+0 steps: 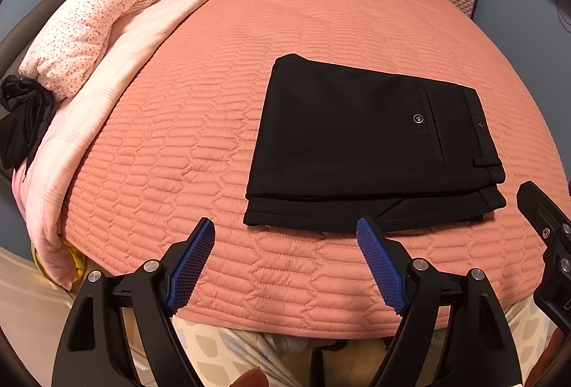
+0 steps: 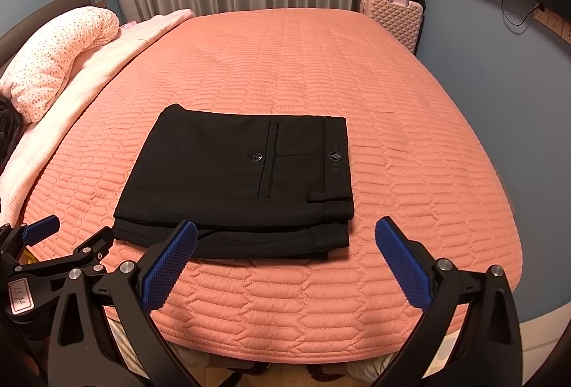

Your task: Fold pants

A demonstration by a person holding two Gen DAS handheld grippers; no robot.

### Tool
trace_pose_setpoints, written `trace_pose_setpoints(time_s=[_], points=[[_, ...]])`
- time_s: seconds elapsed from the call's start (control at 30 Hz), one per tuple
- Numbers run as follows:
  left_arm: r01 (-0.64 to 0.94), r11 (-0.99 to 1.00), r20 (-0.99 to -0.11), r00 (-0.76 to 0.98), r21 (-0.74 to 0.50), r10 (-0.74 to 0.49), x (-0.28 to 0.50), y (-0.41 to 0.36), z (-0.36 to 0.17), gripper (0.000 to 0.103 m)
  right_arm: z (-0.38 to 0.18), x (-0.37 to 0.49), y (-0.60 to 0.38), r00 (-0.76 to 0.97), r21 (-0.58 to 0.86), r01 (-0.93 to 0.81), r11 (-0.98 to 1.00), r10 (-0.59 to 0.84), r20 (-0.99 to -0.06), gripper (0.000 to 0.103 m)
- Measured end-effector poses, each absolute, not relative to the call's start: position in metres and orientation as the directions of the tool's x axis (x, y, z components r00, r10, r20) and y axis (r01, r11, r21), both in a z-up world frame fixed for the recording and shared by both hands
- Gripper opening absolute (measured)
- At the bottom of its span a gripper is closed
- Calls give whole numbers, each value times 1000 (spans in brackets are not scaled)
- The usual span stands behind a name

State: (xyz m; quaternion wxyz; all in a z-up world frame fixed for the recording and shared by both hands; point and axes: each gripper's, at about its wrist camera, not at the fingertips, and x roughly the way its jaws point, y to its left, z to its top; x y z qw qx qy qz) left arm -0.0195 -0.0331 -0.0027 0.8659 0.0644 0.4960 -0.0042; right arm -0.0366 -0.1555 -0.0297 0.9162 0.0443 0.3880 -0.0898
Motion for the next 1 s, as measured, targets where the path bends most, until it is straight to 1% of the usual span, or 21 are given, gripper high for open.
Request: trace_pose_setpoints(time_s=[1.0], points=[[92,990,-864,502,110,50,-18,-34,-7,80,-34,-34,-154,673,11,196,981,-127,-729,98]])
